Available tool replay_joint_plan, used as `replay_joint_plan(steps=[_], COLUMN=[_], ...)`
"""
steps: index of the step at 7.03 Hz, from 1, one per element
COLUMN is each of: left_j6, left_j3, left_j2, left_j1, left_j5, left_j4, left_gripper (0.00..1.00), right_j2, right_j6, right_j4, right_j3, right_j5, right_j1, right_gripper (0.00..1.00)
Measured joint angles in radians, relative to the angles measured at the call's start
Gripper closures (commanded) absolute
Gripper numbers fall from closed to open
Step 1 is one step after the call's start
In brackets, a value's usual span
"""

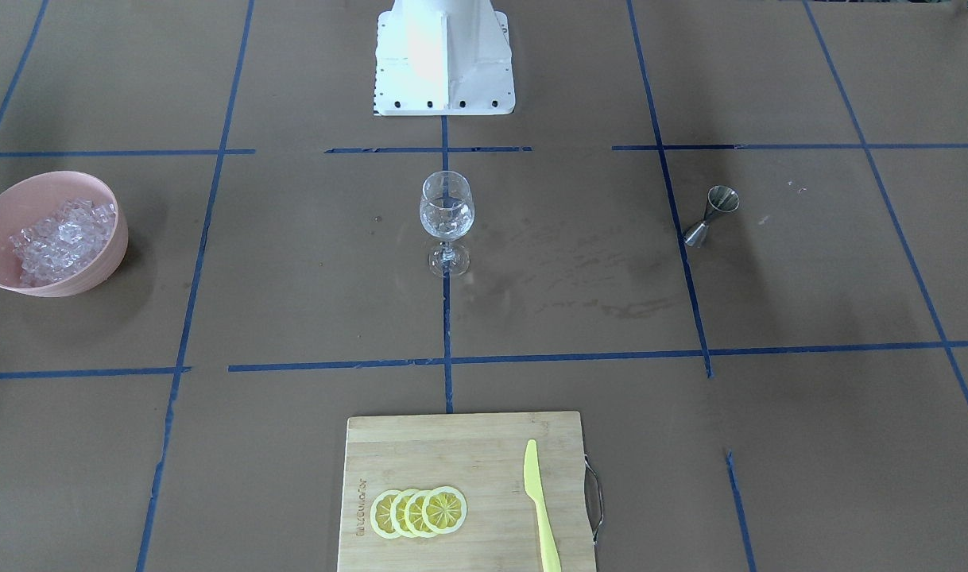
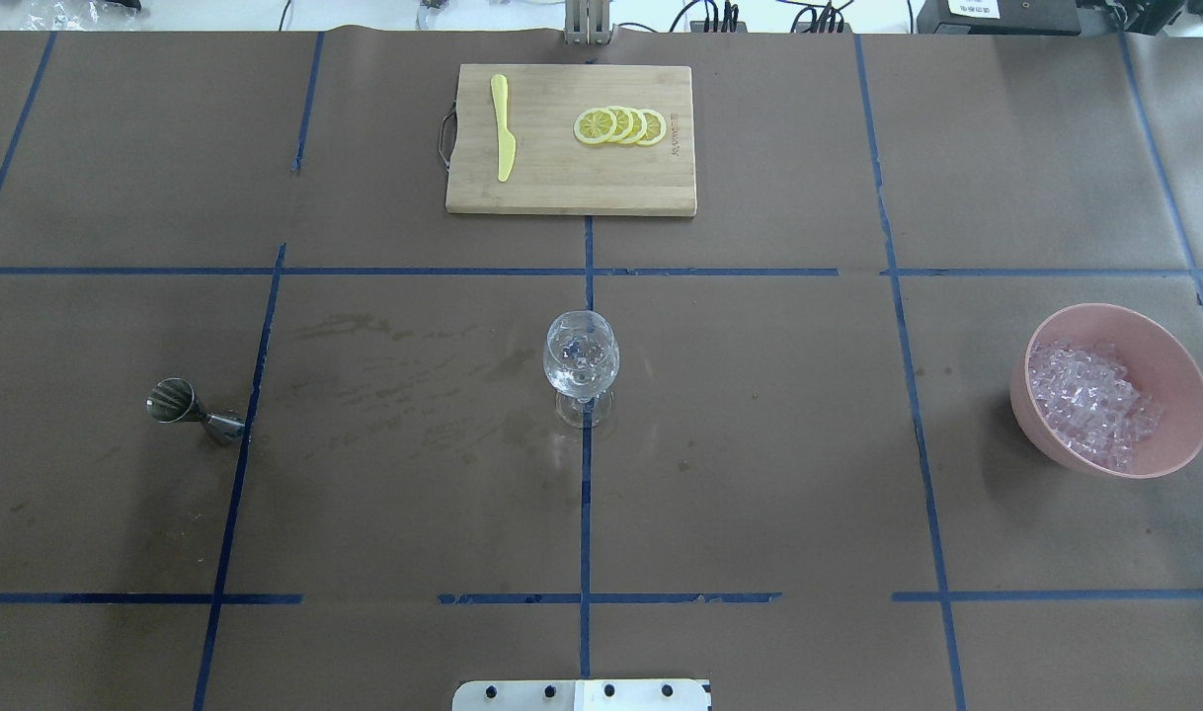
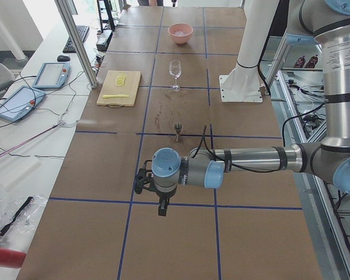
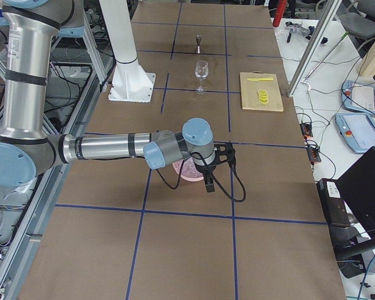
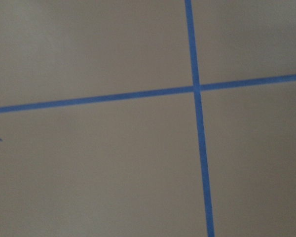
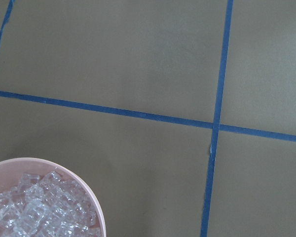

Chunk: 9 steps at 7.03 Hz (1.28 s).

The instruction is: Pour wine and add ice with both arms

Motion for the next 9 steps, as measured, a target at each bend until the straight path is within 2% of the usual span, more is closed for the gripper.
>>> replay_joint_plan(steps=[2, 3, 5, 7, 8, 9], left_j6=[0.005, 0.005, 0.0, -0.002, -0.002, -0.003], left_j3=[-0.056, -0.063, -0.061, -0.055, -0.055, -0.056], left_j2=[0.032, 0.03, 0.027, 0.027, 0.026, 0.026], left_j1=[-0.01, -0.011, -0.012, -0.012, -0.012, -0.012], left_j5=[-0.021, -0.022, -0.024, -0.025, -0.025, -0.025], left_j4=[-0.001, -0.009, -0.063, -0.096, -0.102, -0.104], left_gripper=[0.0, 0.0, 0.0, 0.0, 0.0, 0.0], right_j2=[0.007, 0.006, -0.012, -0.063, -0.074, -0.084], right_j6=[0.099, 0.186, 0.416, 0.591, 0.681, 0.763], right_j4=[0.014, 0.057, 0.218, 0.361, 0.403, 0.434], right_j3=[0.045, 0.062, 0.069, 0.069, 0.069, 0.069], right_j5=[0.001, -0.017, -0.124, -0.217, -0.272, -0.344], right_j1=[-0.041, -0.102, -0.28, -0.405, -0.455, -0.509], right_gripper=[0.0, 0.0, 0.01, 0.02, 0.02, 0.07])
